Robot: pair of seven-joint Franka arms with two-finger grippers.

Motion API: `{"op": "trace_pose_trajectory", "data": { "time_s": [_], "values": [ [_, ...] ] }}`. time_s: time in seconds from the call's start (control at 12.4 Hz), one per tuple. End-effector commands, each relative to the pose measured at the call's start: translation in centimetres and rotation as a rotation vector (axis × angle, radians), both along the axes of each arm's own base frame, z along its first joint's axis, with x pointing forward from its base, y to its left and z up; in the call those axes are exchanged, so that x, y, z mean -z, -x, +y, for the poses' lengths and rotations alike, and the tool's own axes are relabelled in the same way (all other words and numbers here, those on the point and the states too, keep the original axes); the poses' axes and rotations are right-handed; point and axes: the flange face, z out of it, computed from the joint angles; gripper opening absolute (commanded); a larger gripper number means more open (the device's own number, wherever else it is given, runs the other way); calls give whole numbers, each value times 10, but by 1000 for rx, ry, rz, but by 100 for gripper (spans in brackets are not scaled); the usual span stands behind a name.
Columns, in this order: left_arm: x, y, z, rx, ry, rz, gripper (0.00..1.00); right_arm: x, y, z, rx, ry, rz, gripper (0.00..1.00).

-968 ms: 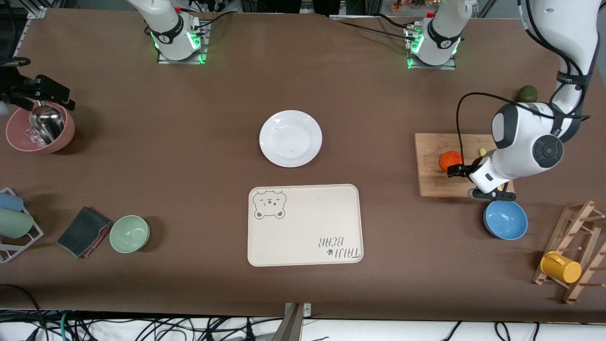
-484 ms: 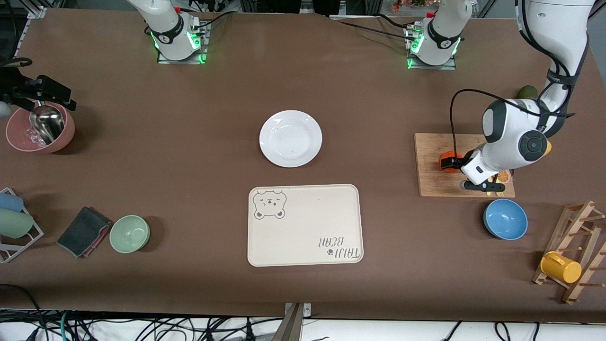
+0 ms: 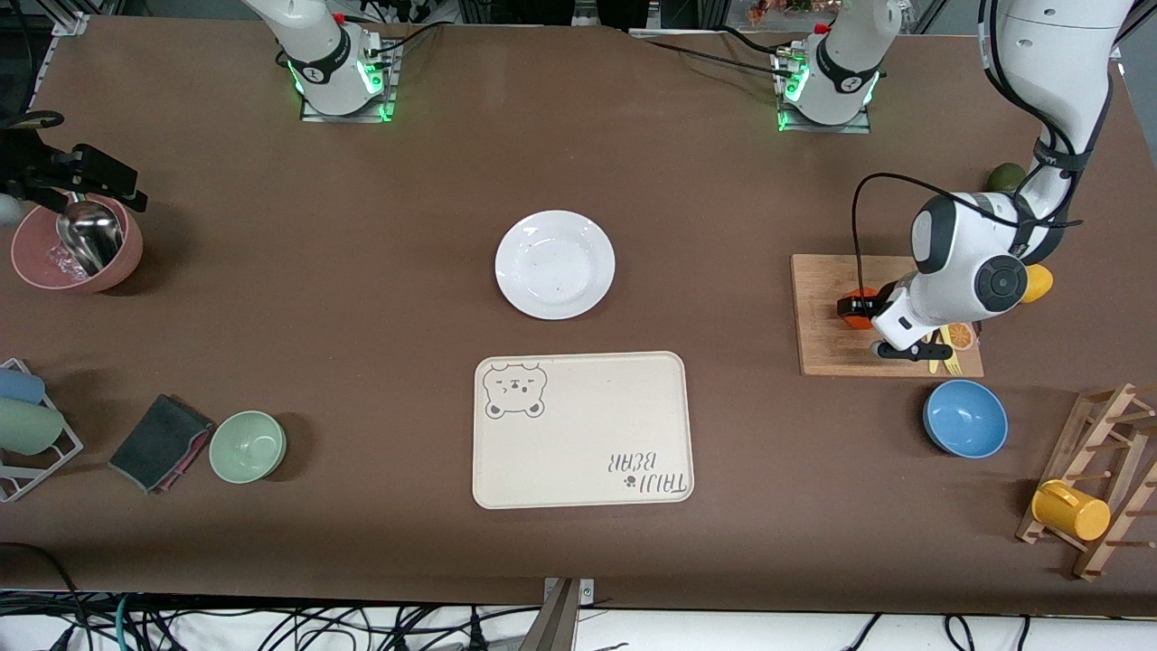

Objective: Place orange and plate with both arms
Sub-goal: 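Carry the orange with the left gripper onto the white plate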

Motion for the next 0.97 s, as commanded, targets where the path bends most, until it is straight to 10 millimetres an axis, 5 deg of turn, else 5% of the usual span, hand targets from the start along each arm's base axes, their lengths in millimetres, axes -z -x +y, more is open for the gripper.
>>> {"op": "trace_pose_trajectory", "data": {
  "time_s": [0.0, 0.32, 0.73, 0.89],
  "values": [
    [-10, -8, -16, -45, -42, 0, 6, -6, 2, 0, -16, -3, -1, 100],
    [-68, -48, -104, -136, -91, 3, 4, -6, 1, 0, -16, -4, -7, 100],
    [-94, -42, -308, -307, -20, -36, 4, -4, -1, 2, -14, -4, -9, 100],
    [-87, -30, -385, -366, -13, -38, 4, -3, -3, 4, -16, -3, -15, 100]
  ]
}}
